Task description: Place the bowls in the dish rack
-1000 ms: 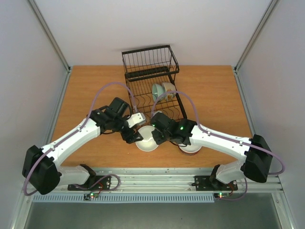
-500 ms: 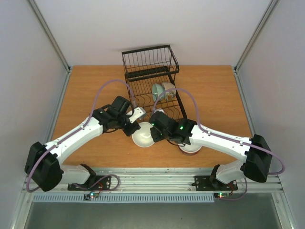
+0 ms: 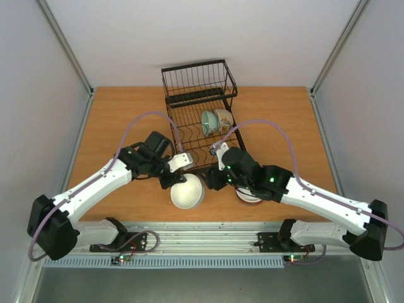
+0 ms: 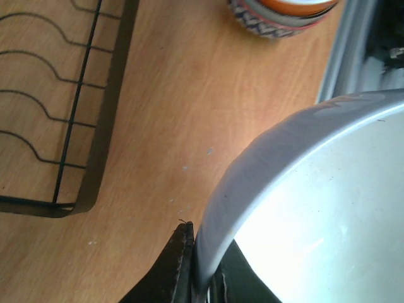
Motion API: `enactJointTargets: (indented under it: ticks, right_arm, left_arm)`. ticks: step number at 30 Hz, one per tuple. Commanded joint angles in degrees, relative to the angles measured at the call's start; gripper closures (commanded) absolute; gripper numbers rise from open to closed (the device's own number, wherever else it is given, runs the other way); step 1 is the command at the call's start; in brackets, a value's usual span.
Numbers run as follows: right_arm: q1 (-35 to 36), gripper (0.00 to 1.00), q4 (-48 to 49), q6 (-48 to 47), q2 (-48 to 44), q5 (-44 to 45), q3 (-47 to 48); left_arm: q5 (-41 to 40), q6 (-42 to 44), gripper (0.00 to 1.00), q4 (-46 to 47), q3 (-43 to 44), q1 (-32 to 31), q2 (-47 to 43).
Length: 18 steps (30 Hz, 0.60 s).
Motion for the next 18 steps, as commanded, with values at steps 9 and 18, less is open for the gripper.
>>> enactJointTargets:
  ticks: [9, 18]
  right_arm:
    - [-0.01, 0.01, 10.25, 5.92, -9.27, -13.98, -9.93]
    - [-0.01, 0.01, 23.69, 14.64, -12.6, -18.14, -18.14]
  left_arm:
    - [16.03, 3.19, 1.0, 2.77, -2.24, 6.71, -8.8]
    - [15.42, 1.23, 0.99, 9.03, -5.85, 7.44, -12.67]
